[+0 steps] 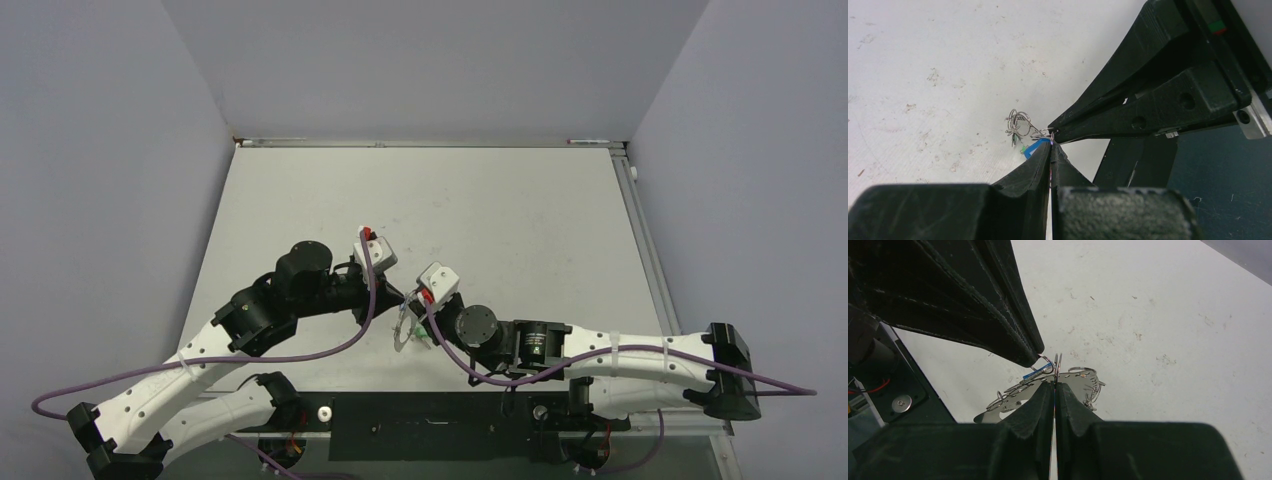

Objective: Put the keys on the keyring

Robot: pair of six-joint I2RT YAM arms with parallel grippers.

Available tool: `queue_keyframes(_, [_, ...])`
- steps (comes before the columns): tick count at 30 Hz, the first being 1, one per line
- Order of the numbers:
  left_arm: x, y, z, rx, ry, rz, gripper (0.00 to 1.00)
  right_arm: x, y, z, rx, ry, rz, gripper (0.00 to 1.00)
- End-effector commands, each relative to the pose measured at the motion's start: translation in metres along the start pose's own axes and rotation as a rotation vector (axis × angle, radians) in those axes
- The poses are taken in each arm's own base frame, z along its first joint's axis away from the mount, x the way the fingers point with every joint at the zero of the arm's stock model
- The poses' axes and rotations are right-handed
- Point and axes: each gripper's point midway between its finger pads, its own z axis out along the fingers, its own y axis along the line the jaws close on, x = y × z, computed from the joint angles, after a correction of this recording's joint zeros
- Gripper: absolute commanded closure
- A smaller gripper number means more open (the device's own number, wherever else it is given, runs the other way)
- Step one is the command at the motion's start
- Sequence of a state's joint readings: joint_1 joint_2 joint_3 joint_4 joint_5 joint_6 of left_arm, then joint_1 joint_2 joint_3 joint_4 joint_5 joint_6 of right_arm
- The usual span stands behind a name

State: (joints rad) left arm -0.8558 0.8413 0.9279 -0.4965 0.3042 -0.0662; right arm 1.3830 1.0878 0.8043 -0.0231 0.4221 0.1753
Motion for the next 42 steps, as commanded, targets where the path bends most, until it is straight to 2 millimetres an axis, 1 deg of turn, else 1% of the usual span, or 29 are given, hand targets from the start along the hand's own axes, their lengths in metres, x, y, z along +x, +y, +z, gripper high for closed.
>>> queue_keyframes(1, [-0.014, -0.004, 0.000, 0.020, -0.053, 0.021, 1.00, -0.041, 0.010, -0.001, -0.028, -0.106, 0.062, 0.95])
queue_keyframes(17, [-0.014, 0.008, 0.000, -0.050, -0.054, 0.011, 1.00, -0.042, 0.016, -0.005, -0.050, -0.104, 0.048, 0.95])
queue_keyframes(28, [-0.013, 0.008, 0.000, -0.052, -0.051, 0.008, 1.00, -0.043, 0.015, -0.006, -0.042, -0.108, 0.042, 0.95])
queue_keyframes(38, [-0.013, 0.009, 0.000, -0.058, -0.050, 0.003, 1.00, -0.048, 0.012, -0.008, -0.034, -0.122, 0.037, 0.95])
queue_keyframes(39, [-0.013, 0.010, 0.000, -0.059, -0.051, 0.002, 0.97, -0.047, 0.012, -0.008, -0.033, -0.120, 0.035, 0.95])
queue_keyframes(42, [-0.012, 0.010, 0.000, -0.064, -0.049, 0.000, 0.85, -0.048, 0.013, -0.008, -0.035, -0.119, 0.034, 0.95])
